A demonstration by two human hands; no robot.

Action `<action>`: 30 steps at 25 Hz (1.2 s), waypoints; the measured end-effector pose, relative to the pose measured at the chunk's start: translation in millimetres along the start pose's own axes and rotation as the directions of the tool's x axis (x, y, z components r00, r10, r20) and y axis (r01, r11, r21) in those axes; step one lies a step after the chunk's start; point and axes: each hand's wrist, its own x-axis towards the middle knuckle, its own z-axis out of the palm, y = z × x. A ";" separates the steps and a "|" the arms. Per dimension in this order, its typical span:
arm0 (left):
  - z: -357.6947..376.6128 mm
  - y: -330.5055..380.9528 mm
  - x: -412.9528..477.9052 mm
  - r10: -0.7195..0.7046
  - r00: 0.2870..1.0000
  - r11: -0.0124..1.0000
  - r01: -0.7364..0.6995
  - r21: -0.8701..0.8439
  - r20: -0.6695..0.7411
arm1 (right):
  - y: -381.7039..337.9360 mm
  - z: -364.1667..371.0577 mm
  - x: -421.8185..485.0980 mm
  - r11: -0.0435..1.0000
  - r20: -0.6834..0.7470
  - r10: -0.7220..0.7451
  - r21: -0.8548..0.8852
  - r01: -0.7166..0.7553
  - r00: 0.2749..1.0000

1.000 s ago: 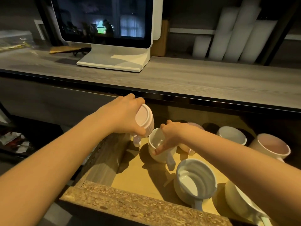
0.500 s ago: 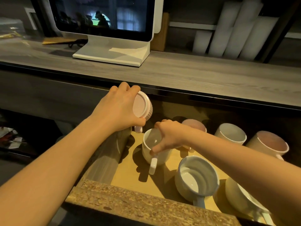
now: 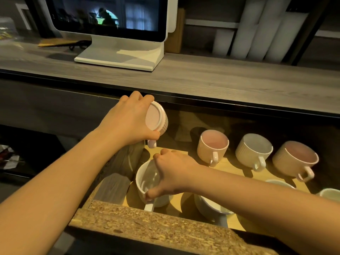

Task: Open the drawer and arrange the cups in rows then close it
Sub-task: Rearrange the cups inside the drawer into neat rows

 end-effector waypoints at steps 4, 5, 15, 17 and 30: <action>-0.2 0.2 -0.1 0.021 1.000 0.999 -0.020 -0.034 0.017 | 7.9 -4.5 -6.0 0.992 0.073 -0.002 0.128 -0.007 0.997; -0.9 1.8 -0.1 0.032 0.999 0.998 -0.031 -0.047 0.026 | 14.0 -9.0 -8.3 0.986 0.085 0.013 0.166 -0.027 0.996; -14.2 62.7 18.8 0.267 0.945 0.912 -0.184 -0.367 0.189 | 132.9 -54.4 -60.9 0.814 -0.038 0.290 0.535 -0.226 0.956; -6.7 75.5 26.6 0.307 0.932 0.867 -0.190 -0.460 0.193 | 152.0 -56.5 -73.7 0.687 0.020 0.248 0.702 -0.190 0.969; 36.0 62.1 23.3 0.431 0.874 0.662 -0.136 -0.737 0.225 | 150.8 -27.6 -73.4 0.562 -0.237 0.209 0.823 0.081 0.949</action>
